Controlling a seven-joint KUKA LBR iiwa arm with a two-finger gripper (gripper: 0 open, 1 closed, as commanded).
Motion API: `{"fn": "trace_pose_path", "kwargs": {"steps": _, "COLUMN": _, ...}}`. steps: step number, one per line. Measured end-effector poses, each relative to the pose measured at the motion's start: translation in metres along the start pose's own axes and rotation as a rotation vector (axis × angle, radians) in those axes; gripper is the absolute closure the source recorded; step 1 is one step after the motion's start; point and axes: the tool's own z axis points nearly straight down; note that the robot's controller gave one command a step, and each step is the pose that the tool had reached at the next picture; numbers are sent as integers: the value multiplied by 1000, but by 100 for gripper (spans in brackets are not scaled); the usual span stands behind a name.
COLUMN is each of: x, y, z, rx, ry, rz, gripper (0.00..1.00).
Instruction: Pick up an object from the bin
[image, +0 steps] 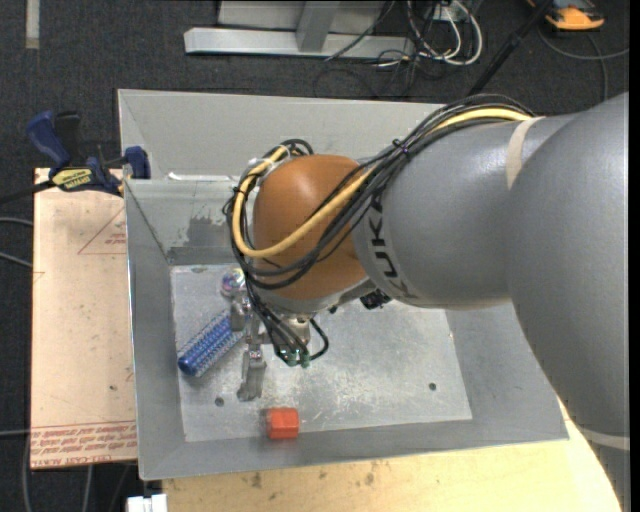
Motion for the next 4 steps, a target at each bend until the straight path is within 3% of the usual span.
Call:
{"fn": "trace_pose_path", "kwargs": {"steps": 1, "x": -2, "y": -1, "z": -4, "rx": -2, "ry": -7, "rz": 5, "gripper": 100}}
{"fn": "trace_pose_path", "kwargs": {"steps": 2, "x": -26, "y": -7, "z": -72, "rx": -4, "ry": -18, "rz": 13, "gripper": 100}}
{"fn": "trace_pose_path", "kwargs": {"steps": 3, "x": -10, "y": 39, "z": 43, "rx": 0, "ry": 0, "rz": 84, "gripper": 100}}
{"fn": "trace_pose_path", "kwargs": {"steps": 4, "x": -9, "y": 46, "z": -42, "rx": -6, "ry": -16, "rz": 67, "gripper": 100}}
